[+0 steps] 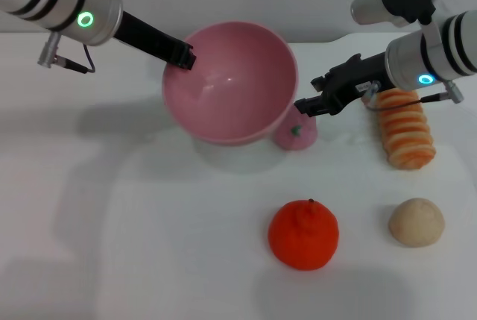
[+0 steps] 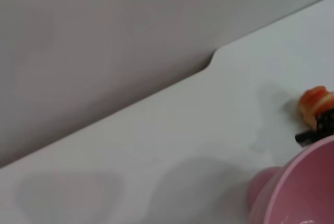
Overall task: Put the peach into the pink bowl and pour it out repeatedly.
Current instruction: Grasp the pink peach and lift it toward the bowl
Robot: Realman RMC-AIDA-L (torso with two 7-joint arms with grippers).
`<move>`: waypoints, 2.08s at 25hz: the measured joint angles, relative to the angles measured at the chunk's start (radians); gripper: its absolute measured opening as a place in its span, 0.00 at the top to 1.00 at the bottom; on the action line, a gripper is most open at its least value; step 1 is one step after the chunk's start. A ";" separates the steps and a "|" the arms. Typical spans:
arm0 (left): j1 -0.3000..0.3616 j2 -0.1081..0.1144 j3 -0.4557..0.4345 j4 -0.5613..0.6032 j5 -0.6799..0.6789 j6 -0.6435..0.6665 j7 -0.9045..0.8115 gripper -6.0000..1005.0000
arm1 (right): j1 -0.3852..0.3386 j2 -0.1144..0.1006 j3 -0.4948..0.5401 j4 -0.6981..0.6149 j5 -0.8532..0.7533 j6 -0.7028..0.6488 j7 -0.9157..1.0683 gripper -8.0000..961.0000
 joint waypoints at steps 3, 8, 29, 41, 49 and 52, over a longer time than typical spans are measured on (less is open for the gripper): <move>0.002 0.004 -0.025 0.003 0.010 -0.007 0.002 0.95 | -0.002 0.000 0.000 0.024 0.025 0.012 -0.013 0.44; 0.013 0.006 -0.068 0.003 0.030 -0.013 0.008 0.95 | -0.004 0.002 0.000 0.052 0.030 0.035 -0.016 0.44; 0.027 0.002 -0.070 0.019 0.029 0.004 0.001 0.94 | -0.020 0.006 -0.156 0.167 0.206 0.231 -0.018 0.45; 0.030 0.004 -0.071 0.019 0.031 0.008 0.000 0.94 | -0.034 0.005 -0.205 0.162 0.206 0.248 -0.019 0.57; 0.032 0.004 -0.070 0.019 0.031 0.005 0.003 0.94 | -0.072 0.005 -0.206 0.086 0.208 0.251 -0.014 0.82; 0.034 0.004 -0.074 0.012 0.031 0.001 0.008 0.94 | -0.133 0.005 -0.200 -0.033 0.210 0.251 -0.001 0.89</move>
